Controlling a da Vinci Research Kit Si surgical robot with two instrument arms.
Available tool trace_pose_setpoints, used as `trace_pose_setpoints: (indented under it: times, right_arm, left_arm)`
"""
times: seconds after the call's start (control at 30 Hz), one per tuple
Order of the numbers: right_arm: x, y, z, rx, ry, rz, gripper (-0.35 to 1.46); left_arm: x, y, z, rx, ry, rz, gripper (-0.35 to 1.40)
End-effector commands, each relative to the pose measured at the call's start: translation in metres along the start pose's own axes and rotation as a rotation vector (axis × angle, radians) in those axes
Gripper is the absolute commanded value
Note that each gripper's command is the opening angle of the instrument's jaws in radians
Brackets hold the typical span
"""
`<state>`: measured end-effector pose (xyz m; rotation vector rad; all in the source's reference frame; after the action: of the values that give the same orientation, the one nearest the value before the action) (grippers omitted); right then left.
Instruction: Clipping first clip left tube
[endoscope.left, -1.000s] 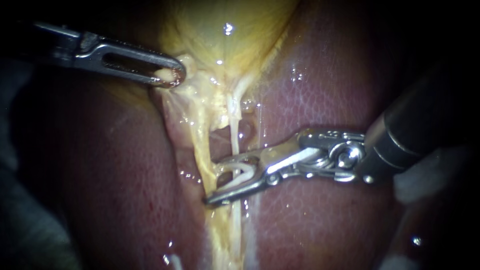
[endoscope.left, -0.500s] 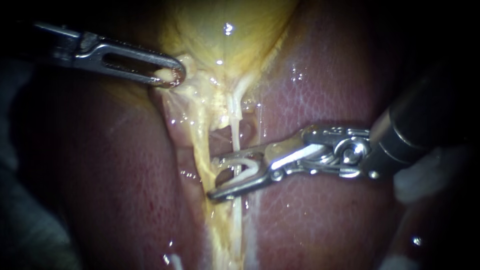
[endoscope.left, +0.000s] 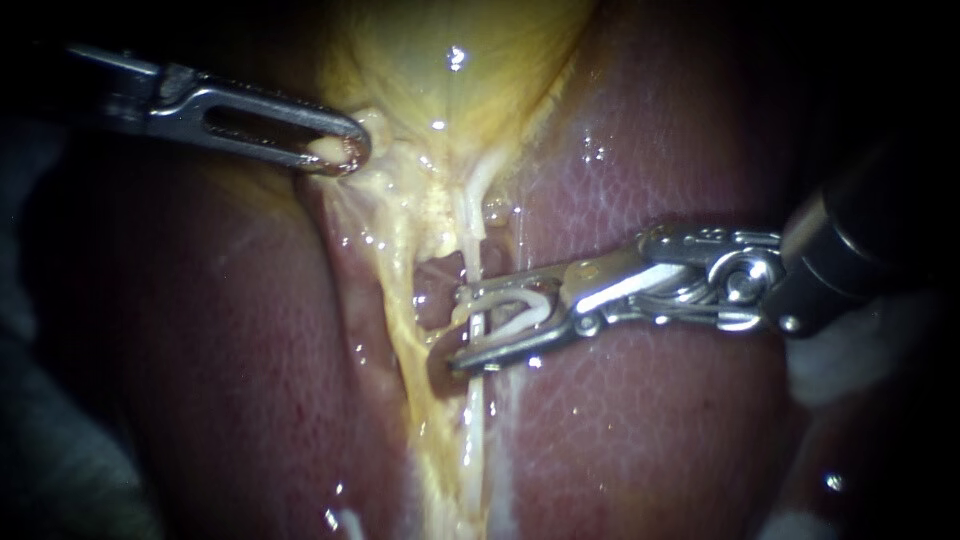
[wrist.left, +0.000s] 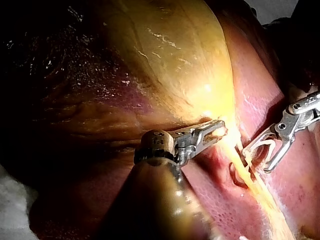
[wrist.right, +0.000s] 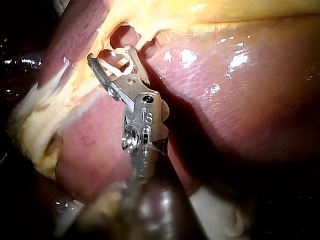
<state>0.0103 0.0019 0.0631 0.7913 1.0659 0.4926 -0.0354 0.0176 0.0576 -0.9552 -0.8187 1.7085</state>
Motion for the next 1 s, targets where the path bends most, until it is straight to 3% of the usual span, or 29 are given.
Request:
trace_pose_setpoints:
  times: [0.03,0.77,1.0]
  right_arm:
    - [0.0000,0.0000,-0.0001,0.000,0.000,0.000,0.48]
    - [0.0015,-0.0023,-0.0028,0.017,-0.002,-0.030,0.49]
    - [0.0018,-0.0037,-0.0028,0.069,0.012,-0.027,0.49]
  left_arm:
    - [0.0000,0.0000,0.0000,0.000,0.000,0.000,-0.35]
    - [0.0000,0.0000,-0.0001,0.000,0.000,0.000,-0.35]
    - [0.0000,0.0000,-0.0001,0.000,0.000,0.000,-0.35]
